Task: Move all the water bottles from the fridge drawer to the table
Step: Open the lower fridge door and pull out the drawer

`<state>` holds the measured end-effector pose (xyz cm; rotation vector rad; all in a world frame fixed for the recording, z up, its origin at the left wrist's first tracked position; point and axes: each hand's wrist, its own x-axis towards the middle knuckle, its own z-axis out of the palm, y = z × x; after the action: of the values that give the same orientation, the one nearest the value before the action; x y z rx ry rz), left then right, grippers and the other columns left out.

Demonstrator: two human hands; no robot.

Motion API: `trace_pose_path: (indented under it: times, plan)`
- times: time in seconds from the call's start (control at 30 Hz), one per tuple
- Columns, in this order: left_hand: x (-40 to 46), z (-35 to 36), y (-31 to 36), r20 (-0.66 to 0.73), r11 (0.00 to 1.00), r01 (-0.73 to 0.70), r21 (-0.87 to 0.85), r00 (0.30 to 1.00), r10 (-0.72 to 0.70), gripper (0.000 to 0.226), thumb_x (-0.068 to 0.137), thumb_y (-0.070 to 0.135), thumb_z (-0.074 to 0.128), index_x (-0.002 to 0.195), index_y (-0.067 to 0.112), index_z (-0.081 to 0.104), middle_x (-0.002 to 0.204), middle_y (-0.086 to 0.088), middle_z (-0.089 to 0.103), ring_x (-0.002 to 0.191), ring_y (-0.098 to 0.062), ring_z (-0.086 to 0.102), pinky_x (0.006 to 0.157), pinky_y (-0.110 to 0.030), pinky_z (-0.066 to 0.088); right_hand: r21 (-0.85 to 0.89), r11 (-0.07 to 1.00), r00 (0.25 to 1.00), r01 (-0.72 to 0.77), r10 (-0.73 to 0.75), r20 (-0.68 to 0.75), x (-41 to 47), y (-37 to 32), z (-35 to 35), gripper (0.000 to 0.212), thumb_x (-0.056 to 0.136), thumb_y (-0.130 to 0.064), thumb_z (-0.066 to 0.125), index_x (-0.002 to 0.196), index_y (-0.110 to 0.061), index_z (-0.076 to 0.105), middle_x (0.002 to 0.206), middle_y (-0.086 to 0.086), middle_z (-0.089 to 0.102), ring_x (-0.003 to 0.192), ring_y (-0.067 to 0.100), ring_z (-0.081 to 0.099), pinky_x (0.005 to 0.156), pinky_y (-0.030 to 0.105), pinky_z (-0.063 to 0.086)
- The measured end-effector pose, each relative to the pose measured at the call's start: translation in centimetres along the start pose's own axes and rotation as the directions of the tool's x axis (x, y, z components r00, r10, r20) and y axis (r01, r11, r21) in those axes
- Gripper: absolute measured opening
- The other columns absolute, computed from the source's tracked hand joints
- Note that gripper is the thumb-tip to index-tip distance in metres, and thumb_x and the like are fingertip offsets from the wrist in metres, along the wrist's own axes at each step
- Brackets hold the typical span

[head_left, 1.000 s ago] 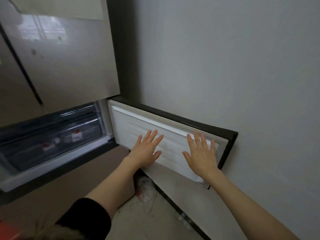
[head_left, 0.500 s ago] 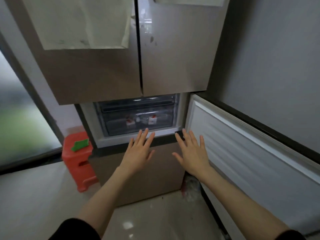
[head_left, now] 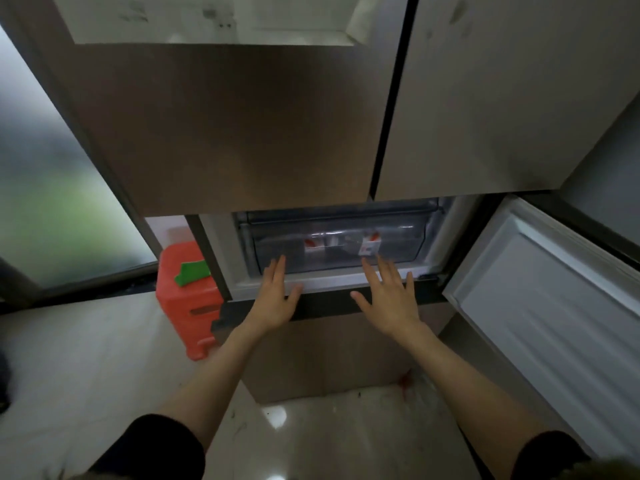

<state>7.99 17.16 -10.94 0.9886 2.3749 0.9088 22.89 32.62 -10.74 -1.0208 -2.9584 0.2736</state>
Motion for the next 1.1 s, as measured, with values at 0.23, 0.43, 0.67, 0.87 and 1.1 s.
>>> trace_pose_path:
  times: [0.23, 0.43, 0.67, 0.87, 1.1]
  plan:
    - [6.2, 1.6, 0.6, 0.199, 0.417, 0.325, -0.849, 0.927, -0.318, 0.059, 0.098, 0.045, 0.027, 0.149, 0.023, 0.006, 0.157, 0.0, 0.011, 0.143, -0.022, 0.016, 0.112, -0.043, 0.022, 0.883, 0.019, 0.85, -0.469, 0.283, 0.445, 6.8, 1.5, 0.3, 0.055, 0.098, -0.044, 0.031, 0.145, -0.015, 0.026, 0.149, 0.01, 0.033, 0.134, 0.029, 0.034, 0.108, 0.039, 0.029]
    - [9.7, 2.0, 0.4, 0.218, -0.316, 0.097, -0.944, 0.902, -0.372, 0.05, 0.094, 0.047, 0.036, 0.135, 0.02, 0.04, 0.137, -0.011, 0.044, 0.127, -0.03, 0.041, 0.11, -0.051, 0.027, 0.498, -0.821, 0.788, -0.279, 0.101, 0.608, 12.0, 4.9, 0.0, 0.059, 0.097, -0.05, 0.028, 0.138, -0.008, 0.035, 0.13, 0.021, 0.049, 0.114, 0.035, 0.054, 0.103, 0.048, 0.038]
    - [10.6, 0.9, 2.3, 0.224, -0.466, 0.017, -0.885, 0.892, -0.393, 0.041, 0.094, 0.049, 0.032, 0.107, 0.014, 0.048, 0.137, -0.022, 0.042, 0.128, -0.038, 0.041, 0.112, -0.051, 0.026, 0.422, -0.88, 0.818, -0.217, 0.071, 0.57, 14.0, 6.2, -1.8, 0.06, 0.098, -0.047, 0.026, 0.14, -0.004, 0.033, 0.143, 0.018, 0.041, 0.13, 0.033, 0.042, 0.105, 0.048, 0.033]
    - [11.0, 0.2, 3.7, 0.245, -0.556, 0.004, -0.831, 0.9, -0.36, 0.058, 0.097, 0.049, 0.025, 0.146, 0.018, 0.024, 0.153, -0.021, 0.015, 0.141, -0.038, 0.017, 0.108, -0.053, 0.025, 0.406, -0.882, 0.833, -0.24, 0.028, 0.553, 14.4, 6.3, -2.4, 0.061, 0.098, -0.048, 0.022, 0.142, -0.007, 0.032, 0.15, 0.012, 0.033, 0.137, 0.029, 0.032, 0.113, 0.047, 0.023]
    - [10.8, 1.2, 3.8, 0.215, -0.568, -0.073, -0.82, 0.88, -0.424, 0.058, 0.097, 0.049, 0.016, 0.137, 0.014, 0.039, 0.139, -0.017, 0.045, 0.133, -0.033, 0.036, 0.11, -0.053, 0.023, 0.472, -0.855, 0.85, -0.215, 0.075, 0.521, 13.6, 5.9, -1.9, 0.058, 0.098, -0.049, 0.02, 0.136, -0.011, 0.043, 0.144, 0.01, 0.043, 0.133, 0.028, 0.04, 0.106, 0.046, 0.031]
